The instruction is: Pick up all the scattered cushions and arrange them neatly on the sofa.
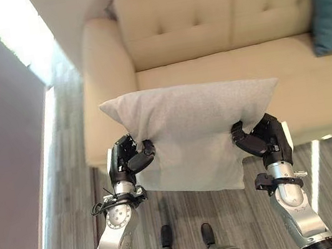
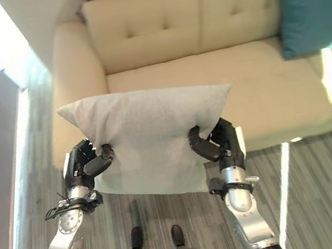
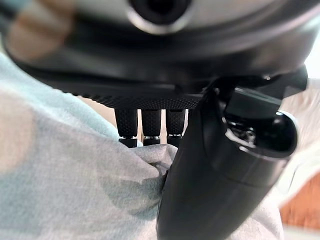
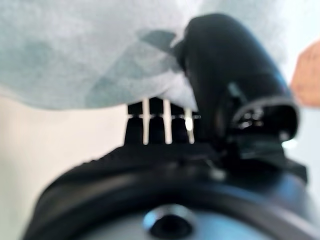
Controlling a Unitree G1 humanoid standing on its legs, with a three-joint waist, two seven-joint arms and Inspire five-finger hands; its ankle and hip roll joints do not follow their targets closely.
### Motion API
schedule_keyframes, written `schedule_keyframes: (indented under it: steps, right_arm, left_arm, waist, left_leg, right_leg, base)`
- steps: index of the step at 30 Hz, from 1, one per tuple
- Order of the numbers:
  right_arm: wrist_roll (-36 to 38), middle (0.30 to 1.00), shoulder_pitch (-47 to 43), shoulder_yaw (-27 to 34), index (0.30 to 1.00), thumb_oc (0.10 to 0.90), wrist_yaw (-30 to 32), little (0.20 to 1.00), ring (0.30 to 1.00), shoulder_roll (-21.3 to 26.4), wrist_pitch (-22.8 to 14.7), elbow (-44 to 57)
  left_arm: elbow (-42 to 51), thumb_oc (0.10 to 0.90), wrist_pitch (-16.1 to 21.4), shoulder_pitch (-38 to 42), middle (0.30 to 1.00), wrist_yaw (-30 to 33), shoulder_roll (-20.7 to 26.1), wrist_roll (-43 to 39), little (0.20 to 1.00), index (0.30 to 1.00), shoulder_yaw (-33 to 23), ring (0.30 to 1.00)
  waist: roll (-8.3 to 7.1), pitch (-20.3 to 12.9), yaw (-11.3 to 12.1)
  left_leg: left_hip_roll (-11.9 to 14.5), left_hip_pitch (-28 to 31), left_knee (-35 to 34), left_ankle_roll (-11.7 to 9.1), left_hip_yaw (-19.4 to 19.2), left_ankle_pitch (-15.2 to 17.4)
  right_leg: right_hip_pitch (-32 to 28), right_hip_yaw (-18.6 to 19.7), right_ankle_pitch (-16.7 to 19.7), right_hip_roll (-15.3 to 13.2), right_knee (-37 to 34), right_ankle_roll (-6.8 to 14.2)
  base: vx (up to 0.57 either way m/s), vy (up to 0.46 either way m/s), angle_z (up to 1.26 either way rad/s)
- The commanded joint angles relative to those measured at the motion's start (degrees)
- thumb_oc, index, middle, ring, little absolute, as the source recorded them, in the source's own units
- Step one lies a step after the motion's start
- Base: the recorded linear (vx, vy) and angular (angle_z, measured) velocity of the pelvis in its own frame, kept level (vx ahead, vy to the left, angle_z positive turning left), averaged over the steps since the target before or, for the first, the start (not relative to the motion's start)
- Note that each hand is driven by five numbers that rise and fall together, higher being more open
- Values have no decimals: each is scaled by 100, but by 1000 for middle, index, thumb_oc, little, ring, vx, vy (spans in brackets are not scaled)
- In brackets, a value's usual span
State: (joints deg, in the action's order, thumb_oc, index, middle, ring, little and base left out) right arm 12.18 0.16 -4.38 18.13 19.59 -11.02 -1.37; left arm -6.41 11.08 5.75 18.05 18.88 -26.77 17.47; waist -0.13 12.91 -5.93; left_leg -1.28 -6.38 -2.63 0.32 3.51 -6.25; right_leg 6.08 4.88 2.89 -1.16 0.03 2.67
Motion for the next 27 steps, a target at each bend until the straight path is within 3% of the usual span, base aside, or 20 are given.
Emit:
schedule_keyframes:
  steps: [1,4,5,6,7,8,11,16,19,21,22,23,26,27]
  right_arm:
    - [-286,300,-282,-230,300,400,-332,300,300,-53,-588,792]
    - [-238,300,-338,-330,300,400,-378,300,300,-152,-574,740]
    - [-202,300,-371,-379,300,400,-427,300,300,-194,-546,717]
    - [-195,300,-375,-411,300,400,-486,300,300,-207,-532,720]
    - [-194,300,-372,-412,300,400,-487,300,300,-206,-530,723]
    - [-192,300,-385,-427,300,400,-530,300,300,-205,-514,708]
    - [-155,300,-409,-433,300,400,-565,300,300,-186,-501,722]
    - [-130,300,-299,-365,300,400,-535,300,300,-127,-504,765]
    - [-103,300,-230,-294,300,400,-504,300,300,-38,-518,805]
    - [-97,300,-221,-254,300,400,-439,300,300,64,-522,820]
    - [-110,300,-264,-266,300,400,-396,300,300,166,-502,781]
    - [-100,300,-255,-249,300,400,-397,300,300,186,-475,773]
    - [-139,300,-211,-179,300,400,-418,300,300,227,-464,791]
    - [-208,300,-144,-127,300,400,-393,300,300,249,-468,808]
  left_arm:
    - [755,400,624,251,300,-448,3,453,300,300,6,300]
    - [757,400,626,201,300,-416,63,435,300,300,-109,300]
    - [768,400,625,153,300,-407,63,431,300,300,-161,300]
    - [781,400,622,108,300,-437,63,426,300,300,-202,300]
    - [782,400,622,104,300,-439,63,425,300,300,-204,300]
    - [780,400,611,71,300,-490,49,409,300,300,-234,300]
    - [755,400,611,116,300,-548,51,383,300,300,-246,300]
    - [769,400,597,155,300,-630,-47,316,300,300,-149,300]
    - [697,400,562,264,300,-659,-111,285,300,300,-22,300]
    - [657,400,570,365,300,-655,-180,237,300,300,71,300]
    - [599,400,555,447,300,-621,-249,205,300,300,167,300]
    - [605,400,537,458,300,-629,-250,212,300,300,177,300]
    - [622,400,511,454,300,-700,-235,280,300,300,237,300]
    - [603,400,481,460,300,-719,-250,289,300,300,288,300]
  waist:
    - [-21,-769,192]
    - [-14,-708,302]
    - [-14,-701,383]
    - [-20,-740,410]
    - [-14,-740,409]
    - [11,-770,456]
    - [15,-817,460]
    - [-48,-889,412]
    - [-58,-871,351]
    - [-69,-783,305]
    - [-68,-688,337]
    - [-55,-649,355]
    - [-159,-659,354]
    - [-198,-659,327]
  left_leg:
    - [61,175,648,-65,-445,1183]
    - [80,321,589,-3,-738,1242]
    - [111,460,518,-13,-939,1308]
    - [140,516,448,-17,-1053,1284]
    - [146,528,434,-19,-1052,1280]
    - [159,659,324,-22,-1187,1290]
    - [197,752,190,-53,-1277,1287]
    - [296,806,443,-207,-1234,1415]
    - [468,678,1023,-326,-1184,1575]
    - [697,236,2024,-477,-1178,1472]
    - [702,-124,2686,-529,-998,1195]
    - [682,-267,2846,-522,-882,1241]
    - [483,-579,2684,-432,-766,1303]
    - [509,-704,2488,-393,-940,1332]
  right_leg:
    - [-8,-407,-513,-319,744,592]
    - [251,-652,-429,-443,968,709]
    - [323,-1165,-281,-651,826,752]
    - [366,-1442,-178,-710,637,769]
    - [351,-1446,-167,-702,617,769]
    - [424,-1826,-41,-767,426,781]
    - [403,-2198,-14,-851,286,784]
    - [87,-2154,-63,-733,-2,634]
    - [-137,-2145,-141,-642,-143,534]
    - [-308,-2230,-235,-591,-195,379]
    - [-448,-2222,-314,-497,-266,246]
    - [-519,-2189,-362,-440,-298,208]
    - [-573,-2183,-361,-467,-404,228]
    - [-613,-2257,-378,-478,-454,248]
  base:
    - [-23,291,-152]
    - [-29,87,-131]
    - [23,-18,-78]
    - [24,-20,-88]
    - [70,-29,-91]
    - [67,-41,-74]
    - [85,-92,-46]
    - [141,-173,-2]
    - [82,-207,4]
    - [44,-208,15]
    - [83,-189,27]
    - [106,-185,19]
    - [89,-91,-5]
    - [85,-54,3]
